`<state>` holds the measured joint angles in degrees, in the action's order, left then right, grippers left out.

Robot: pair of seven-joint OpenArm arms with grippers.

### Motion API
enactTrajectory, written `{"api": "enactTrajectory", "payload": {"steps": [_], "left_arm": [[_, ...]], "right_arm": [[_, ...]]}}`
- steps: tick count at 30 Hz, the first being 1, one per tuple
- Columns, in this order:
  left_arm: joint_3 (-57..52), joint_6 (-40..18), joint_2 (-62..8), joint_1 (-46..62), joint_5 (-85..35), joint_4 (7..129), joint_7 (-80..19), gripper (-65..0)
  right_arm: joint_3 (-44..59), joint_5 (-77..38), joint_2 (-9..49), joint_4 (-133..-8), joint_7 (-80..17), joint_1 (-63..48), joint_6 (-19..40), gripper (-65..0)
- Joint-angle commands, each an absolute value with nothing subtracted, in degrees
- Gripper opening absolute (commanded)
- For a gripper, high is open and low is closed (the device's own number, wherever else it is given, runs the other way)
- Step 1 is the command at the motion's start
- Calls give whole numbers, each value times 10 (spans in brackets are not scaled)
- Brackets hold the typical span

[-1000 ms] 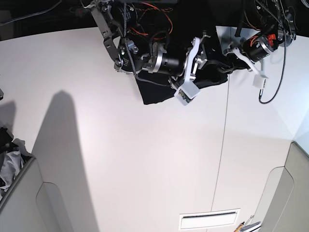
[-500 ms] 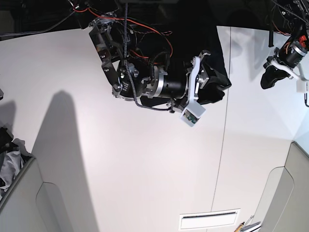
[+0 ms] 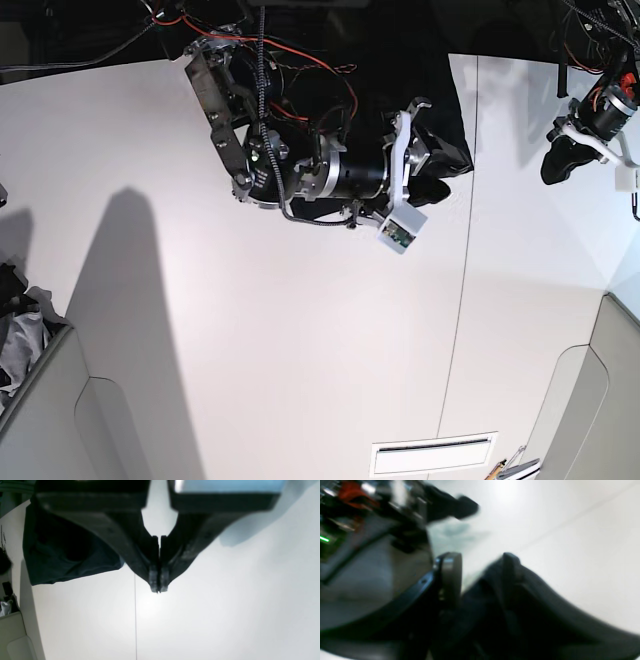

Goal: Fold the T-shirt properly
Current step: 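Grasp the folded shirt end with the right gripper and fold it over again, then drag the folded shirt with the right gripper to the table edge beside the right arm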

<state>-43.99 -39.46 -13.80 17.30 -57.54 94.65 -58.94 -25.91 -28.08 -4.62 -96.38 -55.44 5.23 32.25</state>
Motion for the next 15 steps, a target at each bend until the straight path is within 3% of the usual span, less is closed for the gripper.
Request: {"api": "enactTrajectory", "payload": {"steps": [1, 3, 10, 15], "left_arm": [[-443, -400, -146, 172, -589, 957, -581, -650], [-443, -400, -146, 172, -589, 957, -581, -650], [-443, -400, -146, 171, -591, 957, -580, -650], [-443, -400, -146, 171, -591, 957, -576, -650]], "right_arm": [[-259, -281, -47, -974, -540, 70, 328, -506], [-259, -267, -34, -974, -541, 83, 328, -650], [-270, -268, 35, -974, -563, 122, 349, -650], [-343, -268, 91, -974, -564, 139, 354, -650]]}}
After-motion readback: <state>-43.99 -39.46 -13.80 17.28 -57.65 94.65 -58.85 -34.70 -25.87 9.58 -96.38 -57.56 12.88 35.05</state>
